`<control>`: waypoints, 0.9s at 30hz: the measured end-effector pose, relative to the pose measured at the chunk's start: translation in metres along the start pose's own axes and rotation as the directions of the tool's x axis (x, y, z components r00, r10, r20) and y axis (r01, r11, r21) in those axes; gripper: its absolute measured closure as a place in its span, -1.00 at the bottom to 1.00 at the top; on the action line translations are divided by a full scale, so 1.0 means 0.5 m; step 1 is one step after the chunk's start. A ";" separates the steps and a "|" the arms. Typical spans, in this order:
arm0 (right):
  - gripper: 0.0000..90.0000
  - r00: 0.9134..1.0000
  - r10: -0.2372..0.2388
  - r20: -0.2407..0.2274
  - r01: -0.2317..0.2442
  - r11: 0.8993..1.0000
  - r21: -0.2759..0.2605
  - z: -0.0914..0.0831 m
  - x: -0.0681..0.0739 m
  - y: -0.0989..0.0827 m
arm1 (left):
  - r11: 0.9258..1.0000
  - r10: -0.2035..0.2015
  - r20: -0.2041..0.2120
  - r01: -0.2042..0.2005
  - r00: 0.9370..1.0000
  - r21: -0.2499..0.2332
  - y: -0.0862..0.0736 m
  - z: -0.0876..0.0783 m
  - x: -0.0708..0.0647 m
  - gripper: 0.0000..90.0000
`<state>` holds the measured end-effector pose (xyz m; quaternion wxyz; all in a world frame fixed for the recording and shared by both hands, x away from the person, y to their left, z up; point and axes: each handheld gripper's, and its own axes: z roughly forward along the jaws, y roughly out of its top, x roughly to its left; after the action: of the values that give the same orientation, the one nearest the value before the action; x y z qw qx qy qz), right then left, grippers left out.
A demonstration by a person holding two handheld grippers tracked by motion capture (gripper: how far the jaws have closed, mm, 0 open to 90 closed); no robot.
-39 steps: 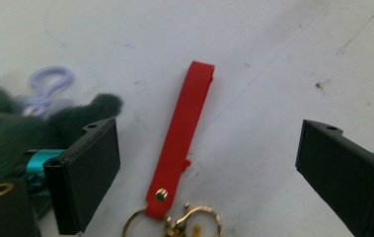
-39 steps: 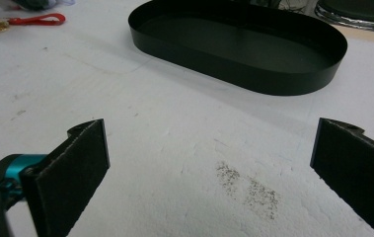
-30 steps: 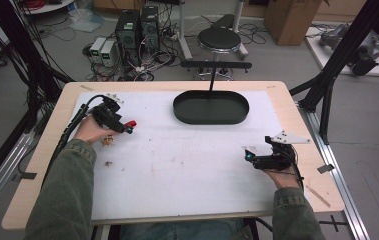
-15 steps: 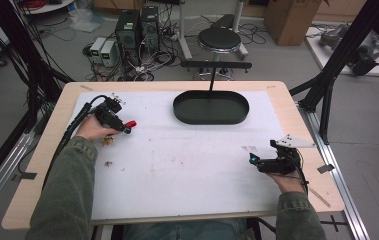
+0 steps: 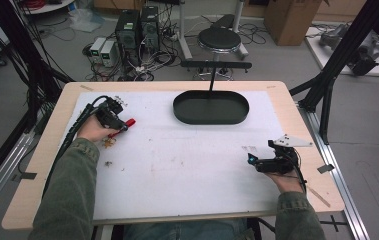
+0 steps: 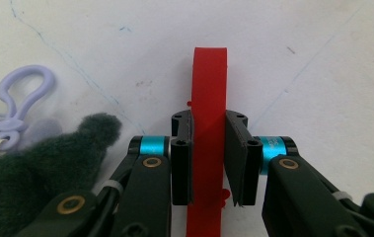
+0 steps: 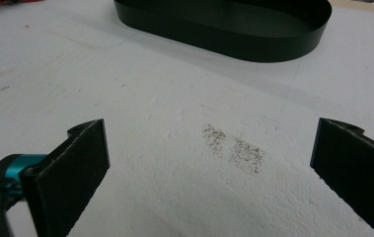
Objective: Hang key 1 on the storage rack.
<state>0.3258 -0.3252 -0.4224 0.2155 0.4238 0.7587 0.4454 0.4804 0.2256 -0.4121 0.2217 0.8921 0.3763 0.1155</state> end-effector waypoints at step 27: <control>-0.99 0.996 0.054 -0.065 -0.061 0.993 -0.101 -0.005 -0.011 0.018 | 0.967 -0.064 0.106 0.088 0.992 -0.240 0.018 -0.179 -0.019 0.66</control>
<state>0.3311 -0.3289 -0.4138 0.2003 0.4196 0.7286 0.5029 0.4458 0.2409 -0.3298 0.3519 0.8475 0.3822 0.1088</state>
